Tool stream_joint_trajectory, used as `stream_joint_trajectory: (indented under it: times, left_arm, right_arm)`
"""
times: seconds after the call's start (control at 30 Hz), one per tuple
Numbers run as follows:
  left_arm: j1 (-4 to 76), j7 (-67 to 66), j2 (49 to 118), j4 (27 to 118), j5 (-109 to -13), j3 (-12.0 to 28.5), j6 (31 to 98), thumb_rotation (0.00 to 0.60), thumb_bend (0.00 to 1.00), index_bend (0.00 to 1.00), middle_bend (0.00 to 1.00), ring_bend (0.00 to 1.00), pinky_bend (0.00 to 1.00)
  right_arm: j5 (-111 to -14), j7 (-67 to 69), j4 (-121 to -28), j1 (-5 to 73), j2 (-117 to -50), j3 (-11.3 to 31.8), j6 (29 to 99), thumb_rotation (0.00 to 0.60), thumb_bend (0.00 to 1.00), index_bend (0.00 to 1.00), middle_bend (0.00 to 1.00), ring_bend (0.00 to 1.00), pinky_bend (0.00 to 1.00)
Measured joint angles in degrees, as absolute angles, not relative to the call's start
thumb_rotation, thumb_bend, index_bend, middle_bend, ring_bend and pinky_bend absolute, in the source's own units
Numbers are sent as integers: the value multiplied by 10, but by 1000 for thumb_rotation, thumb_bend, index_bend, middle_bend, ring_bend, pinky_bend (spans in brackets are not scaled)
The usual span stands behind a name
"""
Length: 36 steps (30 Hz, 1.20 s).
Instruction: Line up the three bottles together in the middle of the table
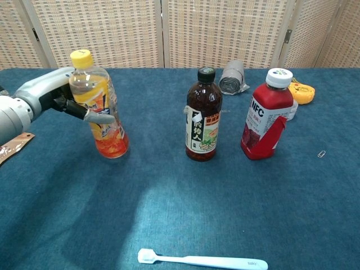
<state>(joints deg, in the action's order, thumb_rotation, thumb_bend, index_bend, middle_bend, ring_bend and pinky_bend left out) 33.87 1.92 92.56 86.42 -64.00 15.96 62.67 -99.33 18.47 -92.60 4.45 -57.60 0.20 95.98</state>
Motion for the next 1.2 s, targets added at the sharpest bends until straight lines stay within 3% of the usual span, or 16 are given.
stream_joint_trajectory:
  times: [1.2]
  left_arm:
    - [395, -56, 994, 852, -626, 168, 616, 600, 66, 602, 568, 378, 398]
  right_arm:
    - [-1004, 207, -926, 19, -564, 11, 1012, 600, 0, 261, 335, 275, 436]
